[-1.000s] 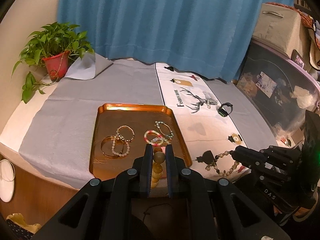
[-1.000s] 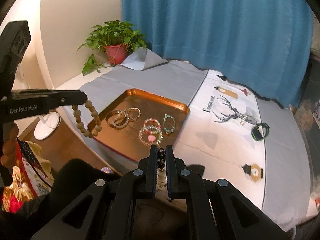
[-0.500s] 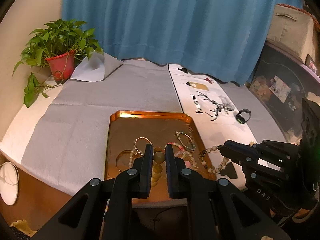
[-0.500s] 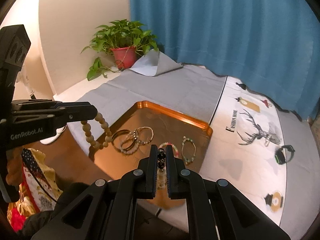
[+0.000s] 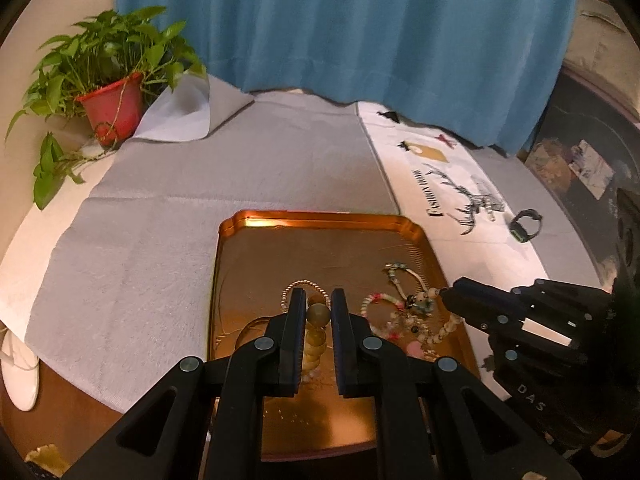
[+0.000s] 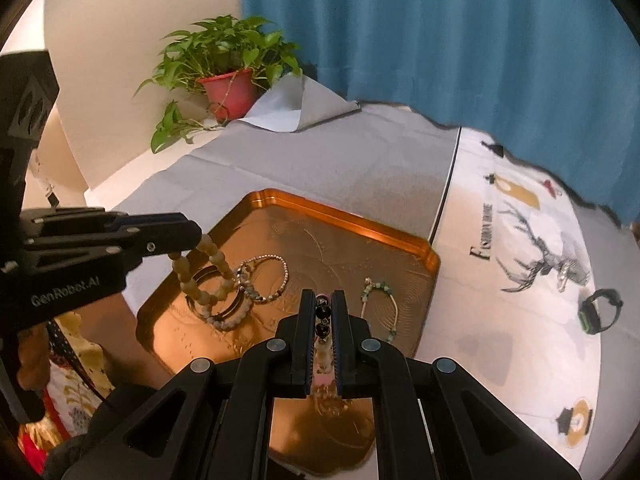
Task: Organize jewelry
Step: 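Carry both bracelets over the copper tray and open both tools to release them, then withdraw both tools from the tray and pause above the table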
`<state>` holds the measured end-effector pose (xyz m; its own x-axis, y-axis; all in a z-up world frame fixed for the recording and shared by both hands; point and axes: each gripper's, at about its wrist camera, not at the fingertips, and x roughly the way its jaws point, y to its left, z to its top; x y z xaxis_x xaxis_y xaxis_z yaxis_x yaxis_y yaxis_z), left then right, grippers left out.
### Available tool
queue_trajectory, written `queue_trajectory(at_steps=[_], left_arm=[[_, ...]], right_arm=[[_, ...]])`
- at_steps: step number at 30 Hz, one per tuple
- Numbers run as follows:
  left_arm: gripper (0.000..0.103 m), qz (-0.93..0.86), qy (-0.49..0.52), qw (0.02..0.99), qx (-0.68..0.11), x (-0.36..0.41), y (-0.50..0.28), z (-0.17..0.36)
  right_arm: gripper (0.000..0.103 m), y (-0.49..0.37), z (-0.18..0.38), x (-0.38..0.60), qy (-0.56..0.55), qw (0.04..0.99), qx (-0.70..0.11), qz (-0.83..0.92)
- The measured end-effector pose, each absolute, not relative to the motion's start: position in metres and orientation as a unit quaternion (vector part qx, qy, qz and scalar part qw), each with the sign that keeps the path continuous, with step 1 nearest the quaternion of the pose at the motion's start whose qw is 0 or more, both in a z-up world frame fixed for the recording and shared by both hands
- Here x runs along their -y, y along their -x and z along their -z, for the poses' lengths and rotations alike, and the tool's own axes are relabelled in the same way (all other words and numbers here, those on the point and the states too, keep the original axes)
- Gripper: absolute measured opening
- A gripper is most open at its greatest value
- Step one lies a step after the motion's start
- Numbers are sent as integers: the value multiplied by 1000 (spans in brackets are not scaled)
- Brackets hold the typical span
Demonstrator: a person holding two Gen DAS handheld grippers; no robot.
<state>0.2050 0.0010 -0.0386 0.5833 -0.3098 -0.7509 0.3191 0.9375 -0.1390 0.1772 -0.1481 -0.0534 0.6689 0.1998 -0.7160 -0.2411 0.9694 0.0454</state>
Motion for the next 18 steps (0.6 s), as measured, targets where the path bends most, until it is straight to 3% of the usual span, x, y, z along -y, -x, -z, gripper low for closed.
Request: queue_trajectory(at_steps=[1,2,3,4,5,6,7,18], left_arm=[[12,172,-6,888,-426,-1,-210,43],[27,169,-9,885,-433,0,-213,47],[68,157,-14,881,-447,0,-218,53],[91,131,-19,878,-461,0,-223,59],[101,116,-20,880,-461,-3,-224,62],[102,112,-18,881,-460,-5,-223,65],[102,115,-16,878,-465,-5,-223,67],[102,98,3,856,-507,-10,-177,74]], right_arm=[[10,-180,56,149,22,911,-394,-122],[10,-184,60,150,18,908,-400,-122],[16,-188,65,150,19,903,-411,-121],[35,-191,69,149,24,898,-422,-119],[50,-193,76,148,30,892,-436,-117],[76,-193,83,148,36,886,-448,-112],[81,-190,88,149,40,886,-450,-103],[81,-127,70,178,10,894,-442,-77]])
